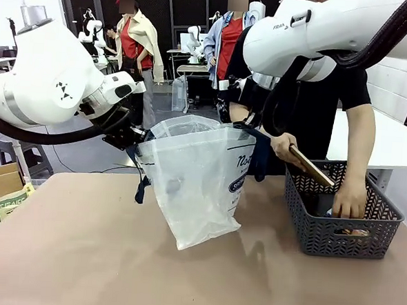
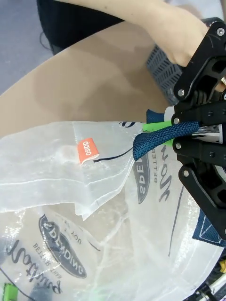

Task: Transfer purchased items from the store into the shopping bag.
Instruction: Open the Reusable shopping bag in the center of the table.

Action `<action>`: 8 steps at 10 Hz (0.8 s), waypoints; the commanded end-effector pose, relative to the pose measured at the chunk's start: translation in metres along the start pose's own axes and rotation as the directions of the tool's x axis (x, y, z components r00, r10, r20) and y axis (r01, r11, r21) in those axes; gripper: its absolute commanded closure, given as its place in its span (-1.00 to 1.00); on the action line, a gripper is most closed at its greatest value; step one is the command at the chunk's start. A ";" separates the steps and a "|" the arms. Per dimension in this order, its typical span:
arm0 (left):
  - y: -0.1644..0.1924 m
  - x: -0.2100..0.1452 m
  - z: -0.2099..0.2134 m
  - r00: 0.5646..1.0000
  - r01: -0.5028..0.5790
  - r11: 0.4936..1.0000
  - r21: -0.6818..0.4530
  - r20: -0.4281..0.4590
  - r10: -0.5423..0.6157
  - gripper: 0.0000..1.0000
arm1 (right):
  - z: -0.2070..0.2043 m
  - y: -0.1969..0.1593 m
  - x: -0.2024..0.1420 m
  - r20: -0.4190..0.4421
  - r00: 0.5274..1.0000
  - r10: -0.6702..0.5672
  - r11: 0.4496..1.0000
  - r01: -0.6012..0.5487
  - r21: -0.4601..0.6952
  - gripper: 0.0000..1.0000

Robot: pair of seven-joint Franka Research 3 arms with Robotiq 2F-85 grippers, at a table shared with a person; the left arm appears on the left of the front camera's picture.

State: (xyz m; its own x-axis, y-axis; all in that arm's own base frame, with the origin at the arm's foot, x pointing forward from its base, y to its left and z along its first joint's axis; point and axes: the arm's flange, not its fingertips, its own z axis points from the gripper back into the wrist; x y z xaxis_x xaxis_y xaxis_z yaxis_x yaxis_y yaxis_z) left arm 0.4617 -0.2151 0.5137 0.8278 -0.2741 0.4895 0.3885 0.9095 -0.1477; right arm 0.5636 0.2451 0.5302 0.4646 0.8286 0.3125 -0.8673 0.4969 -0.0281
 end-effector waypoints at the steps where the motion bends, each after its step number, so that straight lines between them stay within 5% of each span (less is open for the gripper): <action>1: 0.005 0.005 0.006 0.999 0.027 0.999 0.025 -0.019 -0.027 1.00 | -0.002 -0.001 -0.015 0.030 0.999 0.045 0.999 -0.045 -0.003 1.00; 8: -0.001 0.004 0.002 0.999 0.036 0.999 0.020 -0.019 -0.036 1.00 | -0.004 0.002 -0.004 0.008 0.999 0.052 0.999 -0.052 -0.006 1.00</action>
State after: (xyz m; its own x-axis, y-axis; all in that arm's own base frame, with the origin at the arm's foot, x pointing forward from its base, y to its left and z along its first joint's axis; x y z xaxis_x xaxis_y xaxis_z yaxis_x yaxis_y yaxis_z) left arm 0.4634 -0.2201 0.5172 0.8223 -0.3181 0.4719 0.4145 0.9029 -0.1136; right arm 0.5601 0.2466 0.5266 0.4138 0.8511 0.3232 -0.8902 0.4526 -0.0520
